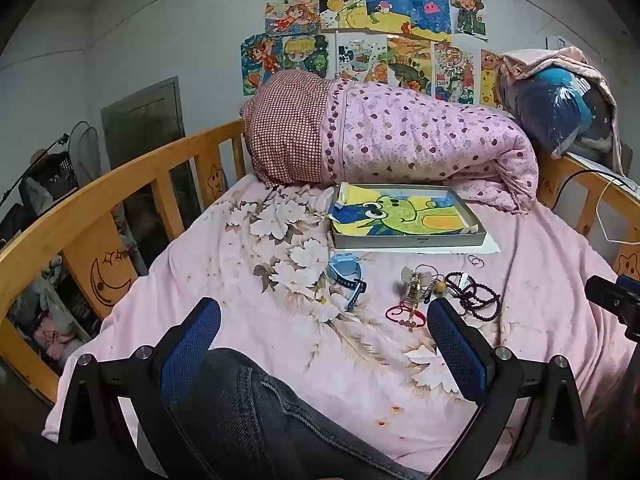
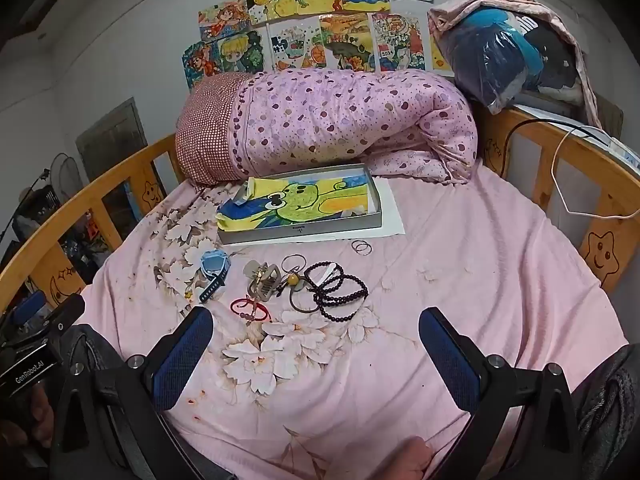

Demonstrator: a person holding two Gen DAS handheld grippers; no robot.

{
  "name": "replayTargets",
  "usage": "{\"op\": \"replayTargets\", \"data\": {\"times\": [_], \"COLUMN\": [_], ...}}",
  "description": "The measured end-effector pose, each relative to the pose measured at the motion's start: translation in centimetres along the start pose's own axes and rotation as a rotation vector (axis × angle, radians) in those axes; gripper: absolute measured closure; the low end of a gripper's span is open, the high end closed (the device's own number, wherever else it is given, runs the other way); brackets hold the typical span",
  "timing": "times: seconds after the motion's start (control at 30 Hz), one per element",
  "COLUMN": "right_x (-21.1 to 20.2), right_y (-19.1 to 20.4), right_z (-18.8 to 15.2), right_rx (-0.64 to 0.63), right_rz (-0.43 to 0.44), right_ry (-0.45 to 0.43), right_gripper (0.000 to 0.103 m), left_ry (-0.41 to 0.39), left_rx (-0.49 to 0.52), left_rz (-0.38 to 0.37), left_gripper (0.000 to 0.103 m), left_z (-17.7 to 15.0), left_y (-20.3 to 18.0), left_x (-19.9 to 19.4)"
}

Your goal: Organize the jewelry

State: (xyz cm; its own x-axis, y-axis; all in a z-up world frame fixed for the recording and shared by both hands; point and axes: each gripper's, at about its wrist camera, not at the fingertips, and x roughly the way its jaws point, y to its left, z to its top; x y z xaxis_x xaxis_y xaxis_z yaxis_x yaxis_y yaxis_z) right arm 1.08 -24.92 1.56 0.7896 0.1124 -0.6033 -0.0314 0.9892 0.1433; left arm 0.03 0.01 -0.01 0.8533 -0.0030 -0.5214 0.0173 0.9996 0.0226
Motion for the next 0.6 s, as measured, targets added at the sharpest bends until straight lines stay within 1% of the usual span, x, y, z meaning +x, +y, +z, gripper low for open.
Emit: {"op": "replayTargets", "data": {"times": [0.6], "right_x": [0.17], "right_y": [0.01], "right_z": [-0.06], "right_rx": [0.006], "right_rz": [0.005], "right_ry": [0.007], "right_gripper": [0.0], "left_ry": [-0.008], "left_rx": [0.004], "left_rz": [-0.001], "left_gripper": [0.002], "left_z": [0.0], "left_y": [-0.05], "left_x": [-0.01]}}
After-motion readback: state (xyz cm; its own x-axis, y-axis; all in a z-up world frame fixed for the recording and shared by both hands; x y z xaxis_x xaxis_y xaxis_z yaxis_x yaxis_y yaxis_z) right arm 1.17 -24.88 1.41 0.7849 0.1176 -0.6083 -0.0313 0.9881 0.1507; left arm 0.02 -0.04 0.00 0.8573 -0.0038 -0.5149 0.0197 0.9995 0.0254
